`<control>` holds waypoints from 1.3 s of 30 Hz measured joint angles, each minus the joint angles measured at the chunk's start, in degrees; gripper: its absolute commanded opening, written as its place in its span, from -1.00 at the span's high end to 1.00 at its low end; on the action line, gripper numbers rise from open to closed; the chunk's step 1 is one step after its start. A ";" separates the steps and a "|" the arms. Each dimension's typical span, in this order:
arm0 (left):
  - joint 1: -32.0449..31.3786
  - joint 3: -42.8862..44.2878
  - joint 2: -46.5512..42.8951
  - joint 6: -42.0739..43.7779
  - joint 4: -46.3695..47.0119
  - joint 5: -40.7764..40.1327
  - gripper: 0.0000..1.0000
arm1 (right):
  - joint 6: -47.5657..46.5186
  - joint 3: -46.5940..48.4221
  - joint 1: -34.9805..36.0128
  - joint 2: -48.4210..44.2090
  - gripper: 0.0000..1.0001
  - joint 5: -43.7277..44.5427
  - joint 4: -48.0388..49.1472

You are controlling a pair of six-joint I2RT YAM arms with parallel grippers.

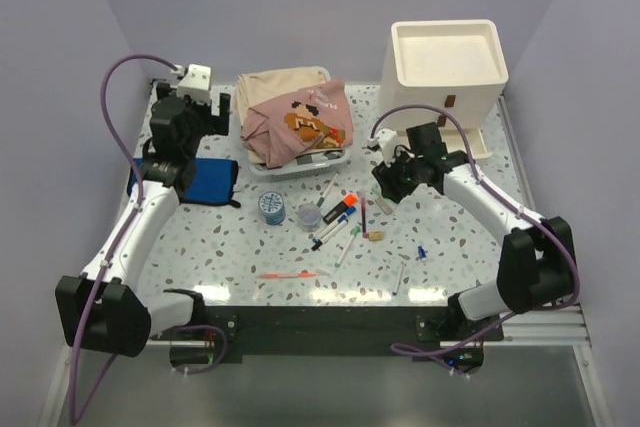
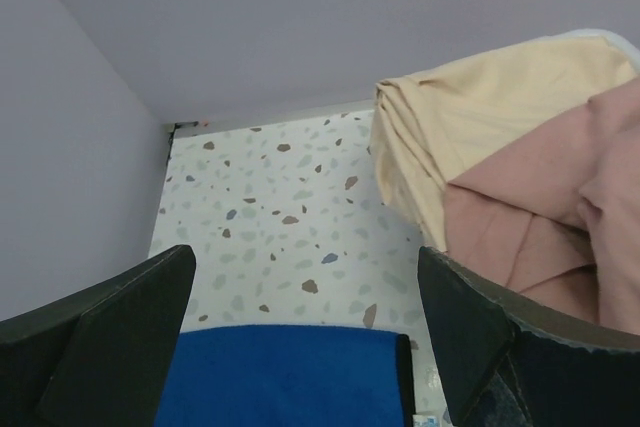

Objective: Sort the stationery into containers
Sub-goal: Pick up the stationery from the center of the board.

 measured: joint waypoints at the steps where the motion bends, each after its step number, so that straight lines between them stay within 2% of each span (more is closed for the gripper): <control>1: 1.29 -0.07 -0.04 -0.37 0.09 0.02 -0.94 | -0.24 0.00 0.00 1.07 -0.06 0.55 0.04; 15: 5.29 -0.87 -2.19 -0.37 0.55 3.23 -0.91 | -0.24 3.28 -0.04 13.90 -0.04 2.86 -3.08; 39: 5.73 -1.29 -1.51 -0.35 2.69 5.29 -0.91 | 1.70 4.24 2.56 17.92 0.08 3.15 -3.56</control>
